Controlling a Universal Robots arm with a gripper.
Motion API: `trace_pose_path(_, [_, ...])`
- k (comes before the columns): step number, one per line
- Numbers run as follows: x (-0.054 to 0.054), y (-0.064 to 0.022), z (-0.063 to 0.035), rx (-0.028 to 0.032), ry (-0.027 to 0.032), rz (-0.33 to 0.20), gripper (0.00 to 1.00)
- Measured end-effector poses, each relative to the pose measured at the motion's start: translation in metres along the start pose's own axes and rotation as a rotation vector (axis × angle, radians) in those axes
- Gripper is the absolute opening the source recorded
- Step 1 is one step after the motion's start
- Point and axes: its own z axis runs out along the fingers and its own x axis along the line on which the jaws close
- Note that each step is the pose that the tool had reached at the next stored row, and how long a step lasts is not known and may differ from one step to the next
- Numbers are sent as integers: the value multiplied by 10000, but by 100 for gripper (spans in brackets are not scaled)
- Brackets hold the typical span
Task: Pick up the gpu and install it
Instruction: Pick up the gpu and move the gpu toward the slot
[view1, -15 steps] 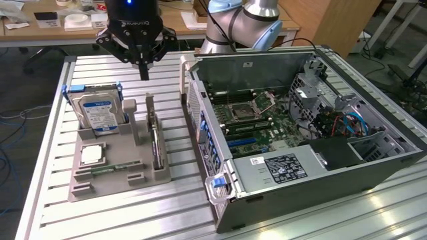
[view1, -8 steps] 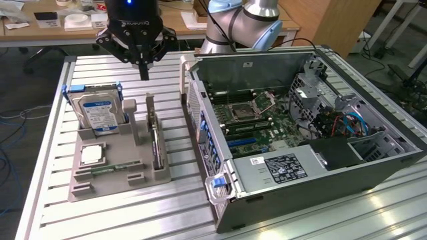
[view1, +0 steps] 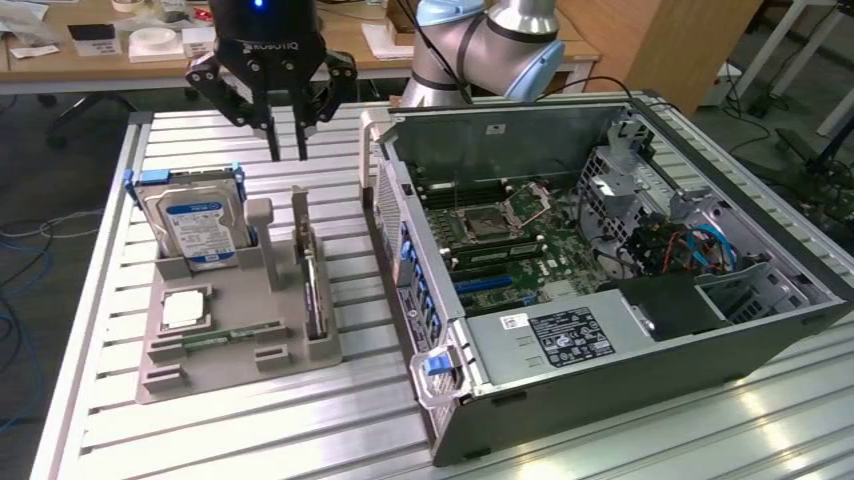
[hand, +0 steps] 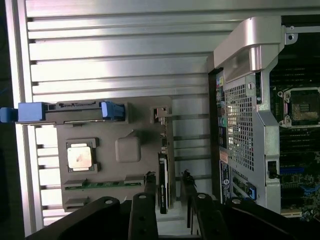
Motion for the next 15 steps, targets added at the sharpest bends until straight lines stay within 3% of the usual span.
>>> trace_pose_path(2, [0,0,0,0,0,0,35])
trace_pose_path(5, [0,0,0,0,0,0,53])
trace_pose_path(7, [0,0,0,0,0,0,53])
trace_pose_path(10, [0,0,0,0,0,0,70])
trace_pose_path(11, [0,0,0,5,0,-1,70])
trace_pose_path(12, [0,0,1,19,-1,-10,76])
trace_pose_path(15, [0,-2,11,120,38,-196,76])
